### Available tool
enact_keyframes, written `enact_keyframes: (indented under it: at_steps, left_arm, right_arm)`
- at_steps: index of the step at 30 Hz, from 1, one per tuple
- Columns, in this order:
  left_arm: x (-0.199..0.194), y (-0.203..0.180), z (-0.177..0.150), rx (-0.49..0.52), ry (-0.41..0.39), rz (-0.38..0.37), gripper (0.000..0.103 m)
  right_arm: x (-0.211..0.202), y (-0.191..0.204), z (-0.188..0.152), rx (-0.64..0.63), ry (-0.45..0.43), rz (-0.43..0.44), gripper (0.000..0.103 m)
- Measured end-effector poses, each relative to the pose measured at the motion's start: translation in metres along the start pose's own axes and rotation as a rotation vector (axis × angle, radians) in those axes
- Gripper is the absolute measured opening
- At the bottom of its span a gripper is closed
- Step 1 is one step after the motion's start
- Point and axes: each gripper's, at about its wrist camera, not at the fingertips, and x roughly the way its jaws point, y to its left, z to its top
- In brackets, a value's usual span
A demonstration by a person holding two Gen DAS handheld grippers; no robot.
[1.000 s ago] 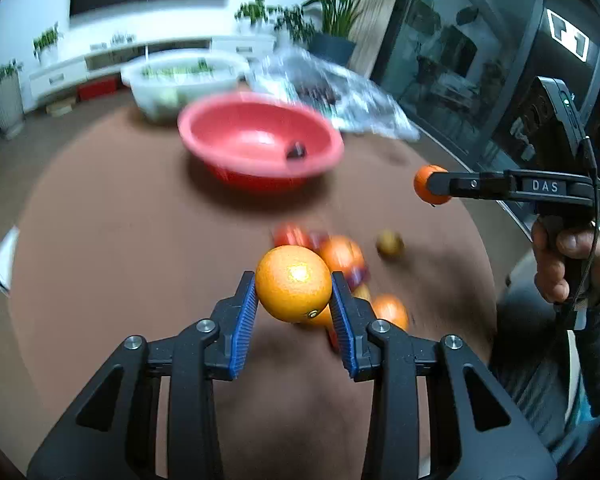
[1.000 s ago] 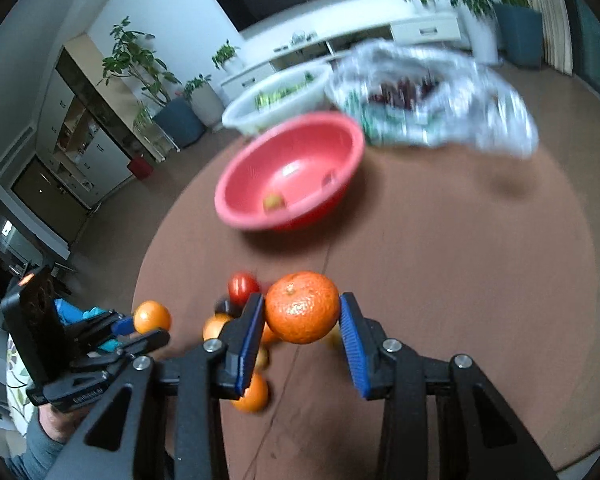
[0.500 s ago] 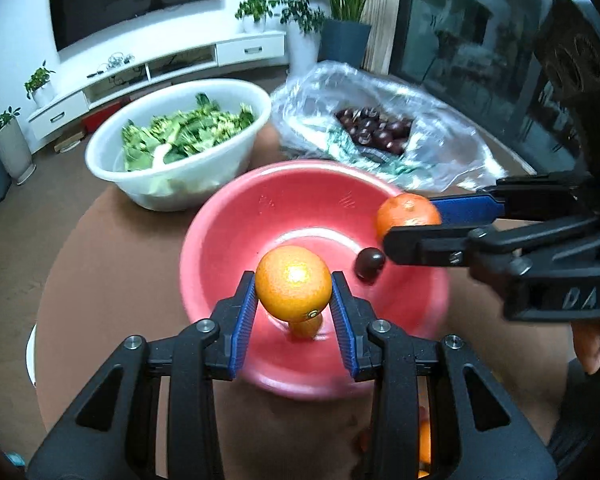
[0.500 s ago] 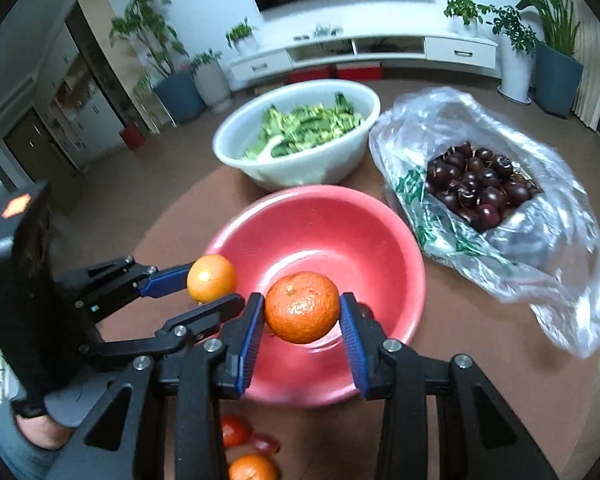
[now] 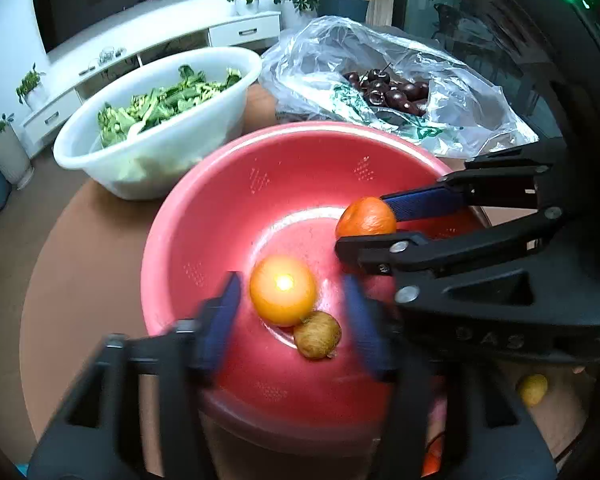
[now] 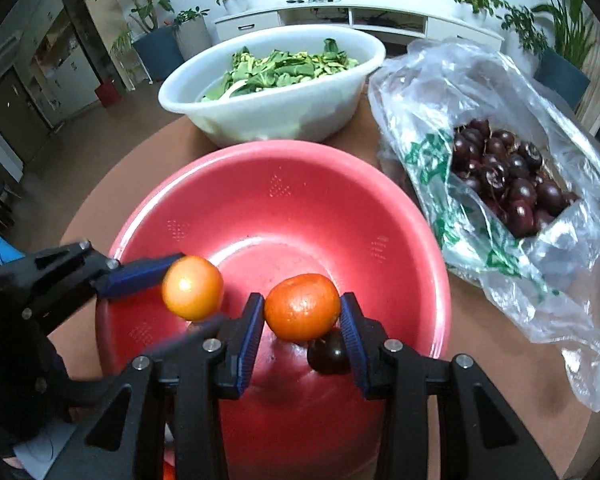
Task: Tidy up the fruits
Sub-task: 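Carry both citrus fruits over the red bowl and open both tools, then grasp another tangerine with the right tool while the left tool grasps a red tomato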
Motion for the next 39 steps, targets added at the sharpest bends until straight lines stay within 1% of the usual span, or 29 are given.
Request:
enact_keyframes:
  at_steps: [1, 4, 8, 10, 11, 13, 15, 16, 17, 18, 19, 21, 23, 27, 30, 31, 32, 34, 37, 39]
  left_arm:
    - [-0.001, -0.002, 0.000, 0.006, -0.005, 0.014, 0.072]
    - [-0.004, 0.000, 0.000, -0.009, -0.015, 0.005, 0.073]
    - [-0.020, 0.003, -0.004, -0.014, -0.034, 0.015, 0.080]
    - [-0.039, 0.004, -0.009, -0.014, -0.065, 0.021, 0.087]
    - [-0.048, 0.006, -0.013, -0.019, -0.079, 0.027, 0.088]
    - [-0.072, 0.008, -0.025, -0.035, -0.115, 0.028, 0.090]
    - [-0.091, 0.009, -0.038, -0.052, -0.140, 0.018, 0.096]
    - [-0.104, 0.008, -0.050, -0.067, -0.158, 0.011, 0.098]
    - [-0.113, 0.007, -0.060, -0.075, -0.167, 0.004, 0.099]
    - [-0.120, 0.005, -0.068, -0.081, -0.170, -0.001, 0.102]
    - [-0.130, 0.002, -0.082, -0.094, -0.174, -0.008, 0.103]
    - [-0.141, -0.004, -0.102, -0.119, -0.177, -0.016, 0.103]
    - [-0.149, -0.013, -0.126, -0.148, -0.163, -0.034, 0.103]
    - [-0.160, -0.030, -0.168, -0.186, -0.137, -0.035, 0.103]
    - [-0.168, -0.040, -0.194, -0.211, -0.122, -0.029, 0.103]
    - [-0.171, -0.043, -0.200, -0.215, -0.117, -0.026, 0.103]
    - [-0.173, -0.045, -0.207, -0.224, -0.110, -0.010, 0.103]
    - [-0.175, -0.047, -0.215, -0.237, -0.105, 0.015, 0.103]
    - [-0.181, -0.055, -0.224, -0.220, -0.134, 0.039, 0.103]
    - [-0.178, -0.060, -0.225, -0.211, -0.111, 0.051, 0.103]
  right_arm:
    - [0.000, 0.000, 0.001, 0.004, 0.004, 0.006, 0.048]
    - [0.000, -0.001, 0.004, 0.003, -0.001, -0.005, 0.055]
    - [-0.008, -0.003, 0.002, 0.010, -0.003, 0.003, 0.058]
    - [-0.021, -0.004, -0.003, 0.014, -0.030, 0.011, 0.059]
    - [-0.031, -0.005, -0.009, 0.018, -0.049, 0.016, 0.063]
    - [-0.053, -0.005, -0.024, 0.025, -0.088, 0.037, 0.066]
    - [-0.079, -0.003, -0.049, 0.028, -0.140, 0.083, 0.069]
    - [-0.091, 0.000, -0.063, 0.026, -0.164, 0.105, 0.072]
    - [-0.102, 0.006, -0.080, 0.016, -0.185, 0.126, 0.074]
    - [-0.110, 0.012, -0.094, 0.001, -0.199, 0.140, 0.074]
    - [-0.118, 0.020, -0.113, -0.020, -0.209, 0.153, 0.074]
    - [-0.126, 0.035, -0.147, -0.046, -0.206, 0.166, 0.074]
    - [-0.128, 0.052, -0.174, -0.079, -0.198, 0.175, 0.074]
    - [-0.118, 0.083, -0.206, -0.177, -0.158, 0.124, 0.073]
    - [-0.108, 0.089, -0.219, -0.176, -0.114, 0.136, 0.068]
    - [-0.103, 0.091, -0.221, -0.183, -0.097, 0.127, 0.065]
    - [-0.100, 0.092, -0.222, -0.191, -0.090, 0.113, 0.065]
    - [-0.095, 0.092, -0.225, -0.195, -0.082, 0.084, 0.064]
    - [-0.088, 0.086, -0.223, -0.161, -0.062, 0.081, 0.061]
    - [-0.085, 0.083, -0.220, -0.147, -0.052, 0.081, 0.057]
